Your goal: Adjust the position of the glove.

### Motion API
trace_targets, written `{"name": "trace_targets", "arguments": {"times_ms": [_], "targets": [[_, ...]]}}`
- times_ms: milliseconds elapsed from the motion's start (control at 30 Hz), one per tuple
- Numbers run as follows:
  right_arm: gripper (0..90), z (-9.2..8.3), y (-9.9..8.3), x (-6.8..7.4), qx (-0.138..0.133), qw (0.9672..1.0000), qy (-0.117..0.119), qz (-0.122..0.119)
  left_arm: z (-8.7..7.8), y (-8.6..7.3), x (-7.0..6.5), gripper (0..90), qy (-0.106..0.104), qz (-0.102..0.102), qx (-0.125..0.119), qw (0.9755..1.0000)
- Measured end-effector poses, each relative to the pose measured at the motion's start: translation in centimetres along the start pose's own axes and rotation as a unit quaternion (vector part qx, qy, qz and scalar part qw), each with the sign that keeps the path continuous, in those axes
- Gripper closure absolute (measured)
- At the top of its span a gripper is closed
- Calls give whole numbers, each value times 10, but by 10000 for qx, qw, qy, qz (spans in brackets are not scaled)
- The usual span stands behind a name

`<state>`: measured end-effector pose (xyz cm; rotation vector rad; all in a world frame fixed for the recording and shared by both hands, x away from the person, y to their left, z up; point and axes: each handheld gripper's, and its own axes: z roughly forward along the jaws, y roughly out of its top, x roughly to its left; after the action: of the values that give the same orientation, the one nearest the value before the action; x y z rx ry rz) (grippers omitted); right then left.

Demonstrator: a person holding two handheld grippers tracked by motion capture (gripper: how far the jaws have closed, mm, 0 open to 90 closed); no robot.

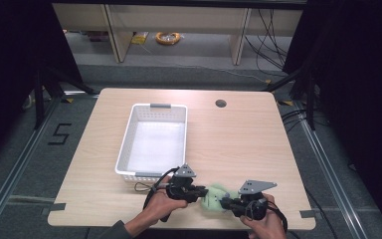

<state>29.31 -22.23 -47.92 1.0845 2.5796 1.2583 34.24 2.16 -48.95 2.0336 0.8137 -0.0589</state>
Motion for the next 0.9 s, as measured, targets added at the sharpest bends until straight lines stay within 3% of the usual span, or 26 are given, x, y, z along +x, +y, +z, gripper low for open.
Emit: {"name": "trace_targets", "arguments": {"times_ms": [167, 200, 233, 267, 300, 333, 400, 467, 567, 600, 667, 767, 833, 867, 900], "targets": [[816, 1, -1, -2, 56, 10000, -4, 43, 1, -1, 3, 772, -69, -24, 44, 10000], [755, 2, -2, -4, 51, 10000, -23, 10, 0, -2, 3, 758, -43, -95, 50, 9999], [755, 2, -2, -4, 51, 10000, -23, 10, 0, -2, 3, 739, -43, -95, 50, 9999], [689, 1, -2, -3, 90, 9999, 48, 131, -1, -3, 3, 710, -61, -167, 54, 9998], [689, 1, -2, -3, 90, 9999, 48, 131, -1, -3, 3, 696, -61, -167, 54, 9998], [613, -2, 0, -1, 15, 9996, 1, 271, -4, -5, 4, 681, -74, -168, 69, 9998], [581, -8, 2, -2, -143, 9994, -58, 325, -6, -7, 5, 652, -96, -194, 43, 9998], [556, -13, 2, -5, -288, 9989, -179, 333, -7, -7, 5, 625, -34, -179, 65, 9998], [552, -18, 0, -9, -301, 9982, -298, 427, -10, -9, 2, 594, -50, -317, 25, 9995], [545, -21, -4, -14, -346, 9970, -367, 595, -11, -10, 1, 582, -88, -363, 39, 9993], [537, -23, -8, -21, -378, 9965, -479, 569, -11, -11, -2, 561, -121, -464, 9, 9989], [531, -23, -10, -22, -317, 9958, -499, 692, -12, -11, -3, 543, -133, -509, -18, 9986], [525, -20, -11, -21, -259, 9948, -419, 896, -11, -12, -4, 538, -126, -546, -12, 9984], [521, -19, -12, -24, -283, 9955, -496, 750, -10, -12, -5, 535, -75, -603, 18, 9982], [520, -18, -12, -24, -205, 9952, -502, 809, -9, -13, -5, 535, -123, -622, -16, 9980]]}}
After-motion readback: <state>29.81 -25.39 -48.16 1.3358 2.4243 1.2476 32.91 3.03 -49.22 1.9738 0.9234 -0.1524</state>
